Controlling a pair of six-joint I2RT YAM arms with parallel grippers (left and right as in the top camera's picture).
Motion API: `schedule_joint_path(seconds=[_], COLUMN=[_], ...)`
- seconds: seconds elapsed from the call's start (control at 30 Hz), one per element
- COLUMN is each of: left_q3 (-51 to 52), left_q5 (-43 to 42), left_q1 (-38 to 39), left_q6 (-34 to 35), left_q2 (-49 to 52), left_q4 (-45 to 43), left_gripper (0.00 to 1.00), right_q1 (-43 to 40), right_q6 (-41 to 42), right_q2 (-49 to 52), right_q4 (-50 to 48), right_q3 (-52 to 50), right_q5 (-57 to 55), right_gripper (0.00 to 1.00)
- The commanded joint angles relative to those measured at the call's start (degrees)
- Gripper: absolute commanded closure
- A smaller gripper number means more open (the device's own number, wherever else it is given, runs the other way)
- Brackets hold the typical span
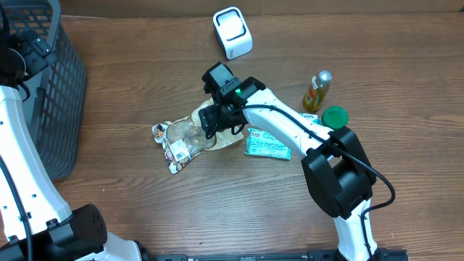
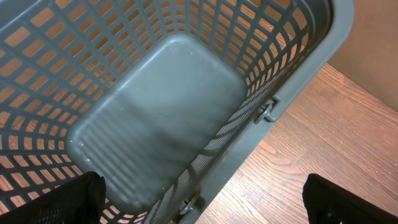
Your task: Scan the item barcode
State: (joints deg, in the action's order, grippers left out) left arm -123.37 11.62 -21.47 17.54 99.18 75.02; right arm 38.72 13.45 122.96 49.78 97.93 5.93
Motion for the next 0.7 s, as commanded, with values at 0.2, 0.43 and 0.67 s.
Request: schedule_joint_path(seconds=[0.2,0.43,0.67], left_q3=[-0.52,-0.52,-0.52], left_q5=[0.15,0.15,0.15], left_q1=[0.17,0.17,0.17], left_q6=[-1.03,-1.03,-1.03], left_q2=[0.15,0.15,0.15], left_q4=[-0.22,-0.22,-0.22], left_gripper=[0.01,0.00,0.00], right_q1=[0.15,0.15,0.15], right_q6=[-0.22,-0.22,-0.24], right_q2=[-1.22,-1.22,-1.22], right_q4=[0.09,0.31,0.70], right_q3=[0.66,0.66,0.66], right_q5=[-0.33,-0.35,-0.35], right_gripper=[0.17,0.17,0.16])
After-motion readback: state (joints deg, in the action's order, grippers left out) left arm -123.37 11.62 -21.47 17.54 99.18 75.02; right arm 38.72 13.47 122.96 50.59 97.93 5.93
